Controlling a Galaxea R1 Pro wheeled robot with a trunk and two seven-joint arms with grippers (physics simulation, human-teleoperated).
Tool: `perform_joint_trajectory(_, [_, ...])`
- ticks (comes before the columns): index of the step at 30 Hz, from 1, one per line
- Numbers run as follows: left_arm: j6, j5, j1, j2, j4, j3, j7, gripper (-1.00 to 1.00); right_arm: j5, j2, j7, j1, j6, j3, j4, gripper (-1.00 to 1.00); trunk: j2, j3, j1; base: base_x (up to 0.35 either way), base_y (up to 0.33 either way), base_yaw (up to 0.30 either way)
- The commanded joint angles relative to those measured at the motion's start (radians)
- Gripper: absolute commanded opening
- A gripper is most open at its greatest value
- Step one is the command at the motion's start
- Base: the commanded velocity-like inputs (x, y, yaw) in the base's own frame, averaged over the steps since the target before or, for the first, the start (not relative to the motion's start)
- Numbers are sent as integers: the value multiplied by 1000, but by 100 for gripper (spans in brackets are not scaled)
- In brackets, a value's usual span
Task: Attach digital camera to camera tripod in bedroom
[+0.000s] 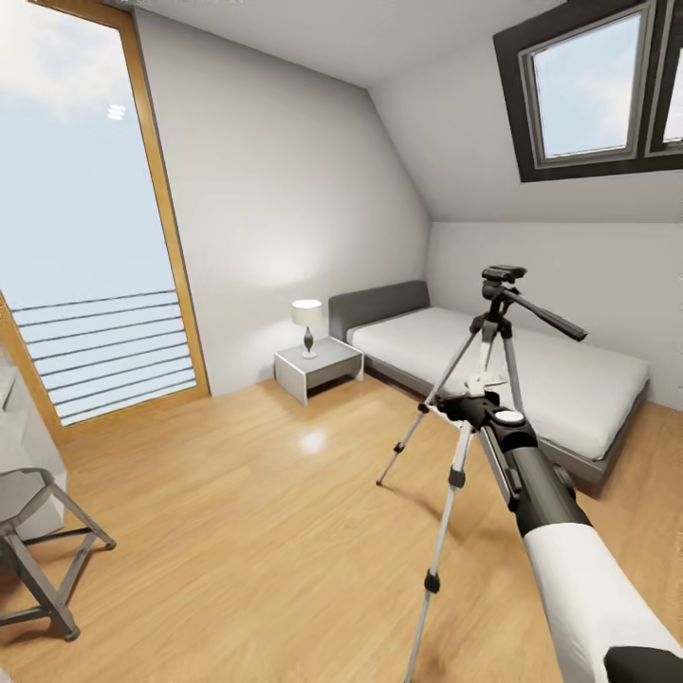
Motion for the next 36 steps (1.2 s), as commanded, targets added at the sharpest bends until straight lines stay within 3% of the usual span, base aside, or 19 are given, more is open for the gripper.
perform_joint_trajectory(1, [-1,5,1,0,-2,-1,0,100,11,0,9,0,4,-2,8,100,-1,-1,-1,-279,-141,0])
perform_joint_trajectory(9, [-1,5,1,0,-2,-1,0,100,11,-1,7,0,-12,-4,86,100,-1,-1,-1,-283,-138,0])
perform_joint_trajectory(22, [0,5,1,0,-2,-1,0,100,10,-49,4,0,-34,-6,169,100,-1,-1,-1,-285,-136,0])
perform_joint_trajectory(32, [0,7,1,0,-2,0,0,100,9,-53,-2,0,-46,-8,262,100,-1,-1,-1,-284,-136,0])
perform_joint_trajectory(36, [0,8,1,0,-2,1,0,100,8,-56,-3,0,-60,-37,345,100,-1,-1,-1,-224,-111,0])
